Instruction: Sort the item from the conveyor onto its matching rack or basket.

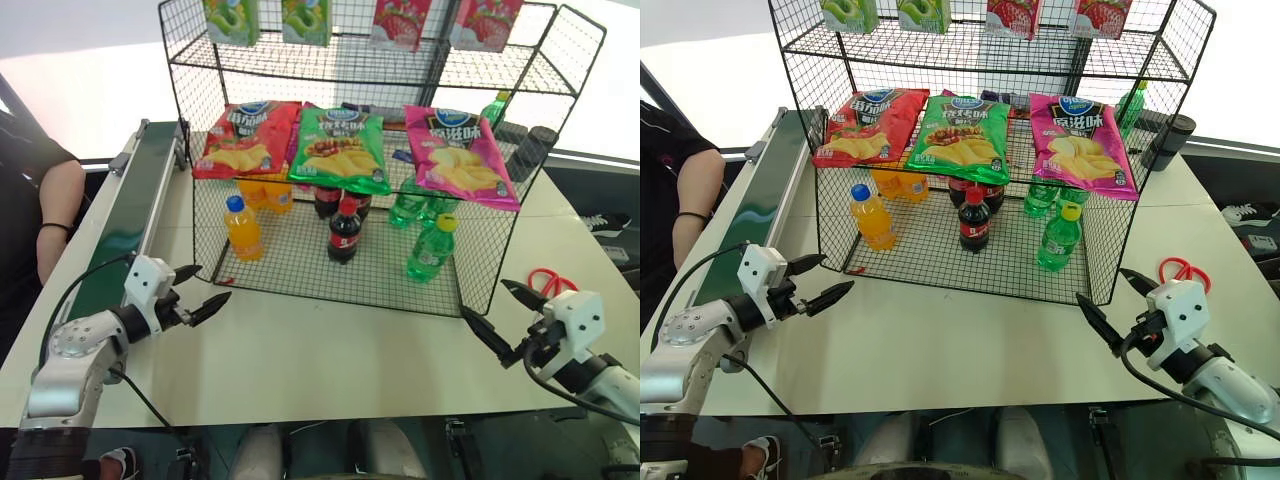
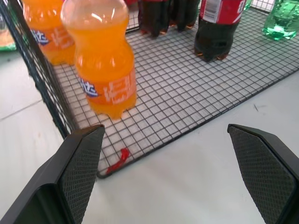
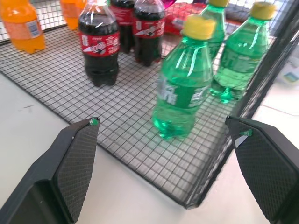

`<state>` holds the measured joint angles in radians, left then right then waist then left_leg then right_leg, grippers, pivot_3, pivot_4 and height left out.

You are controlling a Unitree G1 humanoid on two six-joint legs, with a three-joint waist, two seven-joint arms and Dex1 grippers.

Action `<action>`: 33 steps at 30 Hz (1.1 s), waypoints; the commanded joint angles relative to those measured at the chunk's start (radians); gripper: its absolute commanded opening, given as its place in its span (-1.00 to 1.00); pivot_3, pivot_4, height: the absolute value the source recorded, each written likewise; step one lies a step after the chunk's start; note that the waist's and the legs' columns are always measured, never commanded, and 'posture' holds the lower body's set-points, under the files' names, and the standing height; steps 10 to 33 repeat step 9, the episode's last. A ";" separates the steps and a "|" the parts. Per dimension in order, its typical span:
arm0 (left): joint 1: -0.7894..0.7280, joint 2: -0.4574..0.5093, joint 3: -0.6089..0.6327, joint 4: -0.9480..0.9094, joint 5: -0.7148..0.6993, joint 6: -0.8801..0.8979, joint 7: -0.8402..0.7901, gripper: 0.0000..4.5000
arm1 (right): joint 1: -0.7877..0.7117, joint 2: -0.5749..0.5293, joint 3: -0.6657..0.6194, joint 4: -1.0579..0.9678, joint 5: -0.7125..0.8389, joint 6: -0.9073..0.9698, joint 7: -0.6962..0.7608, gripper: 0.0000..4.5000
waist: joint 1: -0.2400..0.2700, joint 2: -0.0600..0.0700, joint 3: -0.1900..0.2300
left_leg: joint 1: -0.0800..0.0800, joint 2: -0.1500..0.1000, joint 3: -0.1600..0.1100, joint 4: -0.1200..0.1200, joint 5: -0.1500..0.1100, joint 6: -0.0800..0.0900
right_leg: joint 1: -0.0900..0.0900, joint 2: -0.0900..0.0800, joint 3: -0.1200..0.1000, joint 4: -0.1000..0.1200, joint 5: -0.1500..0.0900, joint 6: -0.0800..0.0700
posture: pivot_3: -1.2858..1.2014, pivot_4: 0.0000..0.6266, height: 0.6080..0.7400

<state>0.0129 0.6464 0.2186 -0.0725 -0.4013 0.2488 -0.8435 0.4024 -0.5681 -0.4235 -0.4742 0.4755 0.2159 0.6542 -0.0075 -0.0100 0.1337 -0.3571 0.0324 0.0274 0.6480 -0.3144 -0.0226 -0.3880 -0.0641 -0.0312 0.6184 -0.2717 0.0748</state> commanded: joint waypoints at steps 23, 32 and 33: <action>0.020 0.004 0.071 0.002 -0.022 -0.028 -0.001 1.00 | -0.020 -0.027 -0.061 0.046 0.016 -0.016 0.047 0.99 | 0.000 0.000 0.000 | 0.000 0.000 0.000 0.000 0.000 0.000 | 0.000 -0.001 0.000 0.000 0.000 -0.001 | 0.03 -0.52 1.00; 0.020 0.004 0.071 0.002 -0.022 -0.028 -0.001 1.00 | -0.020 -0.027 -0.061 0.046 0.016 -0.016 0.047 0.99 | 0.000 0.000 0.000 | 0.000 0.000 0.000 0.000 0.000 0.000 | 0.000 -0.001 0.000 0.000 0.000 -0.001 | 0.03 -0.52 1.00; 0.020 0.004 0.071 0.002 -0.022 -0.028 -0.001 1.00 | -0.020 -0.027 -0.061 0.046 0.016 -0.016 0.047 0.99 | 0.000 0.000 0.000 | 0.000 0.000 0.000 0.000 0.000 0.000 | 0.000 -0.001 0.000 0.000 0.000 -0.001 | 0.03 -0.52 1.00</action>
